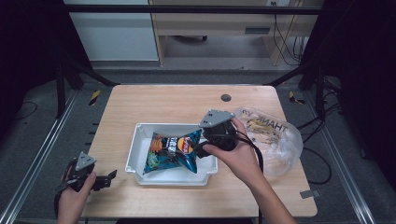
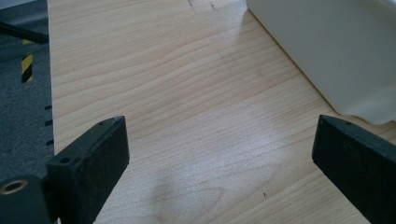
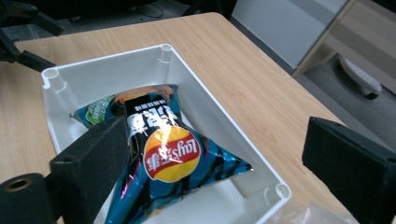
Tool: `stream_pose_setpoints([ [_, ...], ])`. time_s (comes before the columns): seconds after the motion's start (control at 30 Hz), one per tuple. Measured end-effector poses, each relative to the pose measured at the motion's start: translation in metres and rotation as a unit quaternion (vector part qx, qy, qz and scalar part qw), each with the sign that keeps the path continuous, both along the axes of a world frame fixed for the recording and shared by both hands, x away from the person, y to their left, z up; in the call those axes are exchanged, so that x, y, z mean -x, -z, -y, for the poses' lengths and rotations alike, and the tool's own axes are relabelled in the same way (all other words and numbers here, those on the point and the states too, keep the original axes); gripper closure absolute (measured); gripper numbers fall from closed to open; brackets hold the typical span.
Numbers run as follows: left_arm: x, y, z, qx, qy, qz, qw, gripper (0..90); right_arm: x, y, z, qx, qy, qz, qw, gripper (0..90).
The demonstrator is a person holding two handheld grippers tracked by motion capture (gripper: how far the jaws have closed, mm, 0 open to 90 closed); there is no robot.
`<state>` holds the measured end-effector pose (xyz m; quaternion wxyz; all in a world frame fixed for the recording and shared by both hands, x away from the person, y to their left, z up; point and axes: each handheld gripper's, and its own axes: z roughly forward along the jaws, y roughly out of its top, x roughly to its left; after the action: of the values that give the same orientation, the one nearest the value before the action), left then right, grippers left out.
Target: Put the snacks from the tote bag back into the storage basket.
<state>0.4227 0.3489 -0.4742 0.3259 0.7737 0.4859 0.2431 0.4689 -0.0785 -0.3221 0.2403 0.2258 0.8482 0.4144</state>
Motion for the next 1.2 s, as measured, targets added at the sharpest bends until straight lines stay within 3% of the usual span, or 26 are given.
stream_pose_setpoints([
  [0.5, 0.0, 0.0, 0.0, 0.0, 0.0, 0.0, 1.0, 3.6, 0.016, 0.004, 0.04, -0.017, 0.057, 0.014, 0.9981, 8.9],
  [0.97, 0.0, 0.001, 0.002, 0.0, -0.001, -0.001, 1.0, 3.6, 0.032, 0.038, 0.08, -0.023, 0.106, 0.009, 0.9941, 9.0],
  [1.2, 0.0, 0.002, 0.001, 0.0, -0.002, -0.002, 1.0, 3.6, 0.035, 0.063, 0.099, -0.015, 0.129, -0.01, 0.9915, 9.0],
])
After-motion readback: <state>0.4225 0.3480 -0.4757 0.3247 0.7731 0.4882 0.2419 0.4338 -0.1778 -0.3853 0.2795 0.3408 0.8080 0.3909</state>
